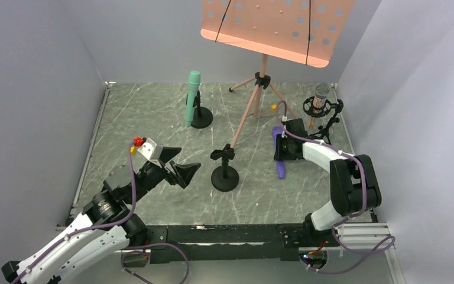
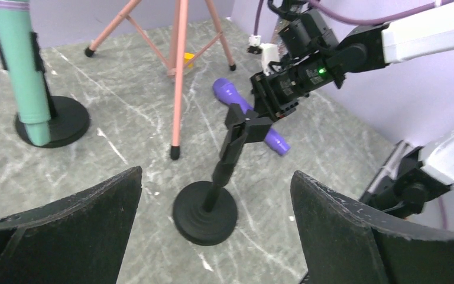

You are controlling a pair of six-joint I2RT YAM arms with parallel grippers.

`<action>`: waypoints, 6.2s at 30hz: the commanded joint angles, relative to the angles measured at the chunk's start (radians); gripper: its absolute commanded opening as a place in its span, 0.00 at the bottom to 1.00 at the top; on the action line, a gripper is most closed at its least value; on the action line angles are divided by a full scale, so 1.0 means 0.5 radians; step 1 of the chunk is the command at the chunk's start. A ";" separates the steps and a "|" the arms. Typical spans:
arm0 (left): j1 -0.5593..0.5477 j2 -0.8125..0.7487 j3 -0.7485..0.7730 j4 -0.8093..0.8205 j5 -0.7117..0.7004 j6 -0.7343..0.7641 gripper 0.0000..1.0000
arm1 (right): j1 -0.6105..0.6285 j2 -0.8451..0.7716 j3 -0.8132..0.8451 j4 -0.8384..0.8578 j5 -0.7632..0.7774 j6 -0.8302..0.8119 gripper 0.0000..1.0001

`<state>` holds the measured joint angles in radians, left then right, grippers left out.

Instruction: Attach the microphones to the stand

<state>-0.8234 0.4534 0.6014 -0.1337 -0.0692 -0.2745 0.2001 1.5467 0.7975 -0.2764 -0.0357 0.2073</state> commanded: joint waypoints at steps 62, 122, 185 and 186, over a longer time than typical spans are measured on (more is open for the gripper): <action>-0.075 1.380 0.708 1.513 0.680 -0.734 0.00 | 0.345 -0.869 0.938 -0.561 -2.227 -0.723 0.26; 0.143 0.631 0.857 -0.292 0.719 0.646 0.00 | 0.689 0.061 1.197 -1.186 -2.027 -2.590 0.27; 0.180 1.195 0.274 0.624 0.724 0.327 0.06 | 0.689 -0.035 1.089 -1.090 -2.212 -2.470 0.74; 0.183 1.195 0.280 0.612 0.725 0.326 0.07 | 0.689 -0.040 1.082 -1.086 -2.214 -2.468 0.77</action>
<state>-0.7353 1.0252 0.7586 0.2249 0.3157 -0.1032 0.5293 1.5795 1.3483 -0.8444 -1.0847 -1.0126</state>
